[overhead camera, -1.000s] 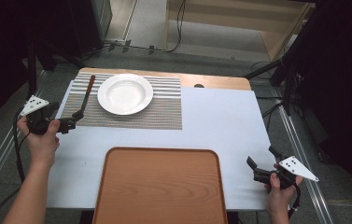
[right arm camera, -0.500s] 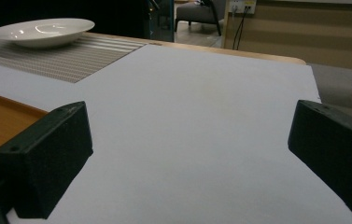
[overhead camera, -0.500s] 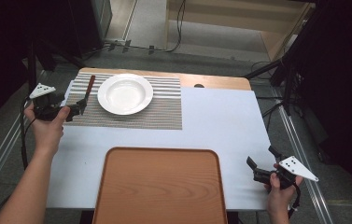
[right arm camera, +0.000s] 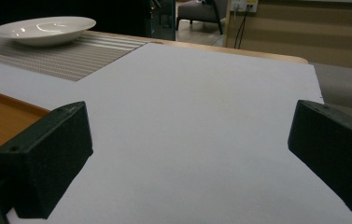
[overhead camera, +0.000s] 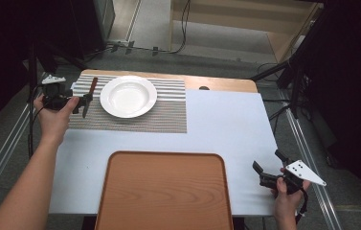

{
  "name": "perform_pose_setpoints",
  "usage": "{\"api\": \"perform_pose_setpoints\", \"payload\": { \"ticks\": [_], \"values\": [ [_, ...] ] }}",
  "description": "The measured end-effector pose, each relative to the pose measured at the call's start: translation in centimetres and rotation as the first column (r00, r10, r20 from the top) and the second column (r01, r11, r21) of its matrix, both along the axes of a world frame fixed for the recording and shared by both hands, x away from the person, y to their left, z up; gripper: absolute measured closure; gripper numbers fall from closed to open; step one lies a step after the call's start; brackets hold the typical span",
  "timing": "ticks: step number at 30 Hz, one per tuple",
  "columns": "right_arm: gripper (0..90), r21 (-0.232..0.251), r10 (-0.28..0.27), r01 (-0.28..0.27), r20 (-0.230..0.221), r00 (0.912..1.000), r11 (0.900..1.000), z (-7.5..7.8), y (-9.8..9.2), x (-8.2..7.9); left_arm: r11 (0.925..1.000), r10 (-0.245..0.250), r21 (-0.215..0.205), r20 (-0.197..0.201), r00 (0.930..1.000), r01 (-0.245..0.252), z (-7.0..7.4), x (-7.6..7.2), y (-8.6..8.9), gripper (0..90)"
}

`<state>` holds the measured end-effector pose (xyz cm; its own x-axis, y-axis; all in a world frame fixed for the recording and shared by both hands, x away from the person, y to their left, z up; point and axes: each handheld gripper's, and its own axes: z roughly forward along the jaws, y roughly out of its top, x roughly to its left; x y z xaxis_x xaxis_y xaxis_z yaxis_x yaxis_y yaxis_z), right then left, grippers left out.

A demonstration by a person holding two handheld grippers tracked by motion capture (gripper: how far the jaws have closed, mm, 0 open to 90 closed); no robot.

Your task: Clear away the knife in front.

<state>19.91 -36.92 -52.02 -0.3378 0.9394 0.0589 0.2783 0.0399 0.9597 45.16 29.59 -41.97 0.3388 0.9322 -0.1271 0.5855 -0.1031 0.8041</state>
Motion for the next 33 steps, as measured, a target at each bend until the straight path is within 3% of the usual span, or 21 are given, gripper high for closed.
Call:
{"api": "perform_pose_setpoints", "payload": {
  "ticks": [5, 13, 17, 20, 25, 26, 29, 31, 33],
  "values": [
    [0.0, -0.005, -0.001, 0.001, 0.000, 1.0000, 1.000, 0.0, 0.0, 0.0, 0.9989, 0.045, 0.020, -0.073, 0.9963, -0.043, -0.2, 2.0, 0.0, 25.3],
    [0.0, -0.010, 0.000, 0.000, -0.001, 1.0000, 1.000, 0.0, 0.0, 0.1, 0.9955, 0.083, 0.060, -0.181, 0.9801, -0.073, -0.5, 4.9, -0.2, 38.7],
    [0.0, -0.010, -0.001, 0.001, -0.002, 1.0000, 1.000, 0.0, 0.0, 0.1, 0.9931, 0.094, 0.090, -0.220, 0.9711, -0.076, -0.7, 6.4, -0.4, 47.1],
    [0.0, -0.011, -0.001, 0.001, -0.003, 1.0000, 1.000, 0.0, 0.0, 0.1, 0.9927, 0.097, 0.093, -0.239, 0.9662, -0.076, -0.8, 7.1, -0.3, 52.2],
    [0.0, -0.005, -0.002, 0.002, -0.007, 1.0000, 1.000, -0.1, 0.0, 0.1, 0.9925, 0.100, 0.097, -0.295, 0.9504, -0.074, -1.6, 8.7, -0.4, 60.5],
    [0.0, -0.001, -0.004, 0.004, -0.007, 1.0000, 1.000, -0.1, 0.0, 0.1, 0.9925, 0.100, 0.097, -0.295, 0.9504, -0.074, -1.6, 8.7, -0.4, 60.8],
    [0.0, 0.003, -0.004, 0.004, -0.008, 1.0000, 1.000, -0.1, 0.0, 0.2, 0.9909, 0.110, 0.110, -0.331, 0.9373, -0.077, -2.4, 9.5, -0.2, 63.3],
    [0.0, -0.002, -0.004, 0.004, -0.009, 1.0000, 1.000, -0.1, 0.0, 0.2, 0.9912, 0.109, 0.108, -0.342, 0.9333, -0.076, -2.7, 9.7, 0.0, 64.5],
    [0.0, -0.009, -0.003, 0.003, -0.009, 1.0000, 1.000, -0.1, 0.1, 0.2, 0.9909, 0.113, 0.107, -0.340, 0.9337, -0.081, -2.9, 9.9, 0.0, 65.7]
  ]
}}
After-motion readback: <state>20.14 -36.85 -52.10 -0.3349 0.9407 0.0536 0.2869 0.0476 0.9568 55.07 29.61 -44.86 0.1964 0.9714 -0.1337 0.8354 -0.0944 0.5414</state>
